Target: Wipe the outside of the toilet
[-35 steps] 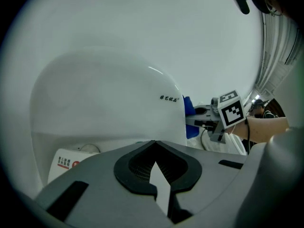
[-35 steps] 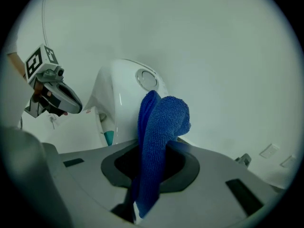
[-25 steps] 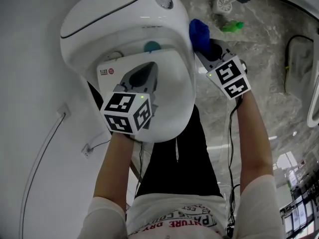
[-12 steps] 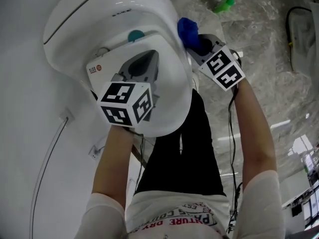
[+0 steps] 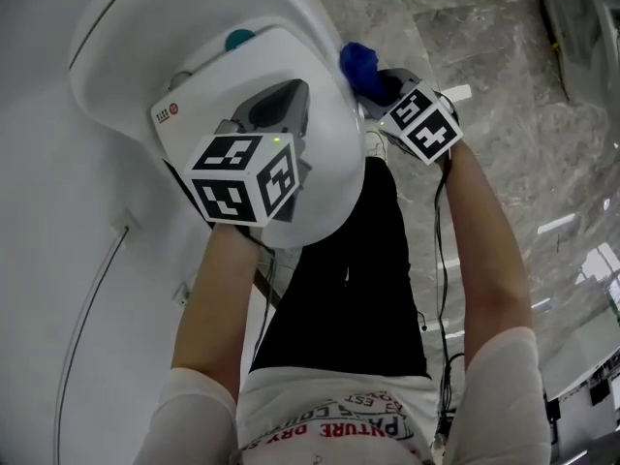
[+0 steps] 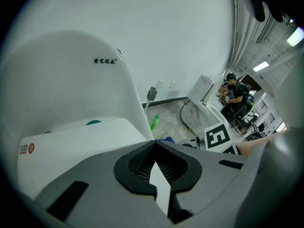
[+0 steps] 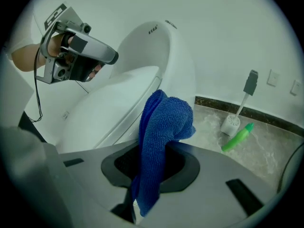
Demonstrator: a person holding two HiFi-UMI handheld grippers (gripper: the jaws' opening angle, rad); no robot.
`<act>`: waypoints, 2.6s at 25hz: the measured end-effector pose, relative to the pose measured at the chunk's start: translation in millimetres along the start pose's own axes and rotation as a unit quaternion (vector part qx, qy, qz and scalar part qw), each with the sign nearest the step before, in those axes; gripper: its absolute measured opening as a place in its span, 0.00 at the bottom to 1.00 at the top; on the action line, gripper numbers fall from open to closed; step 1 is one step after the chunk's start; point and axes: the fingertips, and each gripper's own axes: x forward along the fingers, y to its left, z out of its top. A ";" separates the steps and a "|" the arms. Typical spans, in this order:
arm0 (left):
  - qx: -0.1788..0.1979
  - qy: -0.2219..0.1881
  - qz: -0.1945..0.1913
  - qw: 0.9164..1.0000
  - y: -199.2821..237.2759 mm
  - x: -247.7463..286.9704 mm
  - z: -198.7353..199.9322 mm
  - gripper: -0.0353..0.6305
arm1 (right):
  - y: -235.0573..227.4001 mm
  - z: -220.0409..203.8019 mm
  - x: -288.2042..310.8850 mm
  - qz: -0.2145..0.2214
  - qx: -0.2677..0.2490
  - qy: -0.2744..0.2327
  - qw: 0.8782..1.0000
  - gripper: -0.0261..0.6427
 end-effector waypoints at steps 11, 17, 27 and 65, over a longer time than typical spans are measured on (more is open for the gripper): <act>-0.013 -0.005 0.014 1.000 -28.2 -25.2 -57.7 0.06 | 46.5 -51.3 -13.6 -0.005 0.042 -0.024 0.999 0.15; -0.034 -0.028 0.024 0.999 -57.8 -35.8 -86.5 0.06 | 73.5 -74.3 -20.4 0.000 0.051 -0.030 0.998 0.15; -0.080 -0.073 0.043 0.993 -92.9 -80.0 -159.2 0.06 | 124.4 -107.6 -25.7 -0.011 0.062 -0.030 0.998 0.15; -0.151 -0.184 0.117 0.964 -15.2 -291.1 -433.9 0.06 | 369.7 -152.2 75.5 -0.079 0.189 0.011 0.979 0.15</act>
